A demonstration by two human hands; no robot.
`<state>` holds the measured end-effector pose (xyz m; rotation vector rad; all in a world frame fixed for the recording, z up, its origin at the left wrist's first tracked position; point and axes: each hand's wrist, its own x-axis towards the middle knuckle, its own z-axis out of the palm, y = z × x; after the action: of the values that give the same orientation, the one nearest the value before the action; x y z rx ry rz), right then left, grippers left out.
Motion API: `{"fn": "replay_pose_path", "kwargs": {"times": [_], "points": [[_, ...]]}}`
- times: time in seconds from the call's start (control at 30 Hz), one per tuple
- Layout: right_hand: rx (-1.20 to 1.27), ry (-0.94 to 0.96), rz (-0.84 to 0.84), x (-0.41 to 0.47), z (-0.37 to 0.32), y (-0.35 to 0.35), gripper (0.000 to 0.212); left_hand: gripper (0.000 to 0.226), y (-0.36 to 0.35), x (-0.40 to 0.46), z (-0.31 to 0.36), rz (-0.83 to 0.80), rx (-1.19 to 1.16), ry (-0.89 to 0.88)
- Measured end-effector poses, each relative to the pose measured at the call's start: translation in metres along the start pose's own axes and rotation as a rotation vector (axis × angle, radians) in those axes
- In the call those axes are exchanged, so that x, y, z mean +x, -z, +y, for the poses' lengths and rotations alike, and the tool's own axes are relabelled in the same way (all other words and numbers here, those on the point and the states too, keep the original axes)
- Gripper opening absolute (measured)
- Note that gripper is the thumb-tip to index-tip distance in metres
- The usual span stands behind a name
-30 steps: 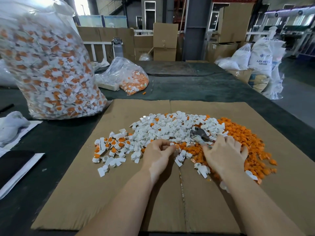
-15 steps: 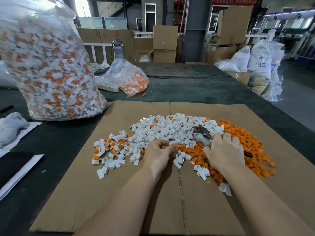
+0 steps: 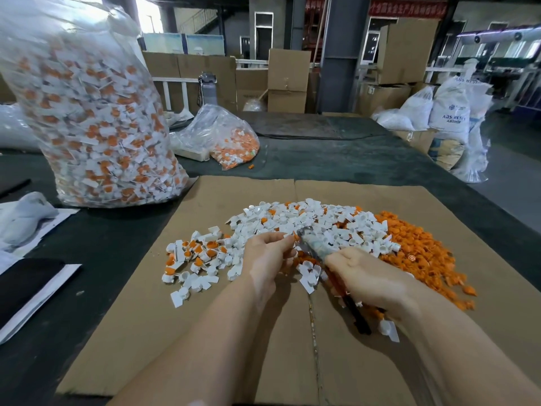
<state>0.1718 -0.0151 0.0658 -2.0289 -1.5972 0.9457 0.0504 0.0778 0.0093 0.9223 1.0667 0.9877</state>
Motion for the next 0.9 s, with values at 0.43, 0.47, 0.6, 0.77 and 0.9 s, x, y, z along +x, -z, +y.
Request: {"fn": "replay_pose_path", "kwargs": {"times": [0.43,0.47,0.6,0.77,0.9], "points": [[-0.035,-0.037,-0.059,-0.002,-0.003,-0.005,0.018,0.011,-0.002,-0.001,-0.003,0.078,-0.072,0.005],[-0.059,-0.024,-0.043,-0.002,-0.003,-0.006,0.019,0.011,-0.002,-0.001,-0.004,0.080,-0.078,0.005],[-0.132,0.003,0.004,0.002,-0.003,-0.011,0.021,0.010,-0.004,0.000,-0.005,0.081,-0.066,-0.001],[-0.166,0.012,0.038,0.005,0.003,-0.016,0.024,0.010,-0.005,-0.003,-0.008,0.065,-0.087,0.038],[-0.118,0.039,0.099,0.006,0.009,-0.023,0.024,0.004,-0.005,-0.004,-0.009,0.077,-0.131,0.052]]}}
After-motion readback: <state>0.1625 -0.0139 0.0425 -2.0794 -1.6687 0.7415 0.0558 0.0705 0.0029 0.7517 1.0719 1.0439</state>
